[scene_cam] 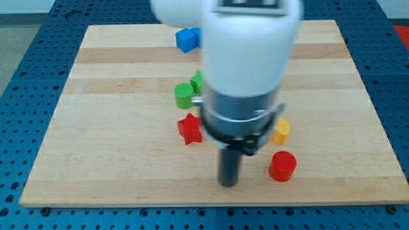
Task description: Slide the red star close to the red circle
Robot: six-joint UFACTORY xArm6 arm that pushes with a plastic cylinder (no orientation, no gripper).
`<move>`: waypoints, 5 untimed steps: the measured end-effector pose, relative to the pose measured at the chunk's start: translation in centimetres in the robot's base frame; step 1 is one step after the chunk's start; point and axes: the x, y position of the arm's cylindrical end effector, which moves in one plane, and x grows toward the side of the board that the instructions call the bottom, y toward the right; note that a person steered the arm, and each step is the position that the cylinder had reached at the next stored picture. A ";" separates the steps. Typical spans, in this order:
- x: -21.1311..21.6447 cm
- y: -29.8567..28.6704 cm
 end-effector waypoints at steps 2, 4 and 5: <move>-0.3 -4.2; -2.6 -12.9; -7.8 -12.9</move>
